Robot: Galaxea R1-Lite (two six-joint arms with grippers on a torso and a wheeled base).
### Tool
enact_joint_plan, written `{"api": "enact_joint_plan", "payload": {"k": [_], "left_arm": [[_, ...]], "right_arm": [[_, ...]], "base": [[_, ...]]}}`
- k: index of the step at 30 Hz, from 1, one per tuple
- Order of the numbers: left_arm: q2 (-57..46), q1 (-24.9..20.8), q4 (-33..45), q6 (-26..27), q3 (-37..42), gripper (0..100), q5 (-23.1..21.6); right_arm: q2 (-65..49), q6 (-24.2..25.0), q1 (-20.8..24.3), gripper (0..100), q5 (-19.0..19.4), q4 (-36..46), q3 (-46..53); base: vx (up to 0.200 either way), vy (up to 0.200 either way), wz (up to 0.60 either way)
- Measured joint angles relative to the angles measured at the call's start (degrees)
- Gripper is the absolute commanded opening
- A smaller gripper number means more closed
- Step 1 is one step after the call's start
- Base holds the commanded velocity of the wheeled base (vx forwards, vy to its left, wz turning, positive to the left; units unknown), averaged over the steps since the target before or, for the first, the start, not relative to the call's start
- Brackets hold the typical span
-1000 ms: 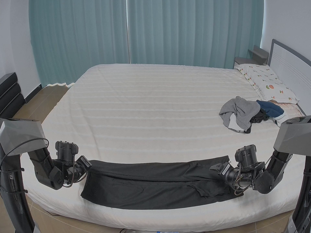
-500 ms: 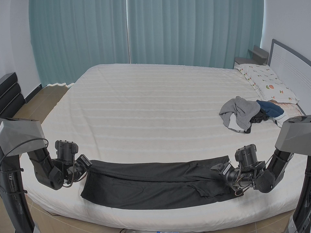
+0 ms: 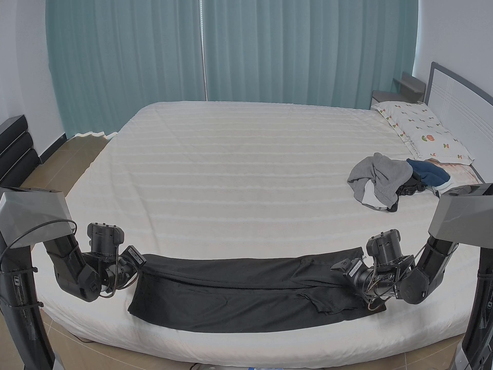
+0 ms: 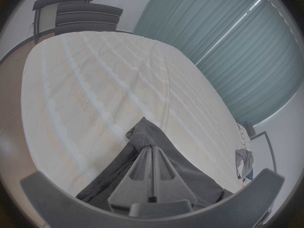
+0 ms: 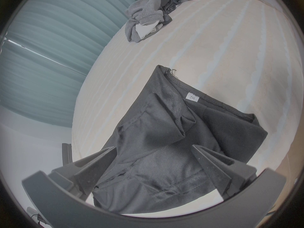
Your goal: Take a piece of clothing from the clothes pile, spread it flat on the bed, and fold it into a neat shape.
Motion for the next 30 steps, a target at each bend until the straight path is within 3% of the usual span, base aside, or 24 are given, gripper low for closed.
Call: {"api": "enact_joint_plan", "payload": {"k": [2, 3, 23, 30], "left_arm": [[0.0, 0.0, 0.0, 0.0, -0.04, 0, -0.02], [0.0, 0.0, 0.0, 0.0, -0.04, 0, -0.07], [-1.04, 0.59, 0.3, 0.6, -2.04, 0, -0.52], [-1.48, 0.95, 0.63, 1.69, -4.05, 0, -0.6]], "right_arm": [[0.41, 0.06, -0.12, 100, -0.11, 0.11, -0.57], [0.63, 0.06, -0.17, 0, -0.2, 0.15, -0.94], [-1.46, -0.43, -2.71, 0, -0.44, 8.28, -9.64], [-4.02, -3.96, -4.12, 0, -0.3, 14.96, -12.46]], "base": [[0.0, 0.0, 0.0], [0.0, 0.0, 0.0], [0.0, 0.0, 0.0], [0.0, 0.0, 0.0]]}}
